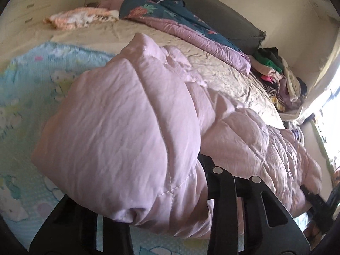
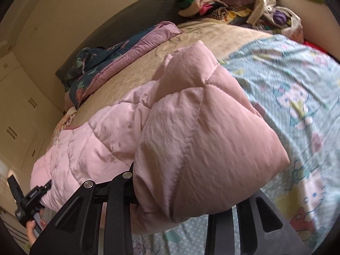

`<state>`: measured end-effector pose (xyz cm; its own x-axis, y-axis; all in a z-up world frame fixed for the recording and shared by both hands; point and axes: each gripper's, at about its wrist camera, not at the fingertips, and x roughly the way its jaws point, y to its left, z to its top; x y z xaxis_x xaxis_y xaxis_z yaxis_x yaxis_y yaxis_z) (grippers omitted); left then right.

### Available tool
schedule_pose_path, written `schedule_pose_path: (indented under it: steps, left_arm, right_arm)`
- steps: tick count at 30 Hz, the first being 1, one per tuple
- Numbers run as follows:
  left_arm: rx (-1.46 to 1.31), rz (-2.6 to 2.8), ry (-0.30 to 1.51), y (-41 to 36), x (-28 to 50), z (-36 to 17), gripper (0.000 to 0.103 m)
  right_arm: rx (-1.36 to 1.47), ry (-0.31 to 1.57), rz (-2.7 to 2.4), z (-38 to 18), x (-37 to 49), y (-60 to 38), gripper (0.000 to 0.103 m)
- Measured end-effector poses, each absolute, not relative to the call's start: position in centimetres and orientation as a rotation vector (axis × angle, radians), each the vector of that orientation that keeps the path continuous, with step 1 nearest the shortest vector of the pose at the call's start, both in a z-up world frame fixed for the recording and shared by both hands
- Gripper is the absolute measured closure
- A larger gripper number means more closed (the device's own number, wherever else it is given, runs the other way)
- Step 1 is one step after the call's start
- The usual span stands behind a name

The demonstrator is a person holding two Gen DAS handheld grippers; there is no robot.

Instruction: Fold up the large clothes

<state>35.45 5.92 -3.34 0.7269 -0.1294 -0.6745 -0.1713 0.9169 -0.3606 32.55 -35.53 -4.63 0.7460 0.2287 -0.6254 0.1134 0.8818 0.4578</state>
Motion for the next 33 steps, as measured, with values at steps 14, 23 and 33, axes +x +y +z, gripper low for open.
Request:
schedule_pose_path:
  steps: [14,23,33]
  left_arm:
    - [-0.320,-0.007,0.734,6.4,28.7,1.6,0.077]
    - [-0.292,-0.019,0.749,6.8,23.0,1.6,0.076]
    - [-0.302,-0.018,0.750,7.6,18.8,1.1,0.076]
  right_arm:
    - [0.415,0.711,0.153,2.3,26.0,-33.9,0.077]
    - [0.405,0.724,0.155,2.2,19.3,-33.4,0.077]
    - [0.380,0.714,0.153,2.6,14.9,-32.5,0.077]
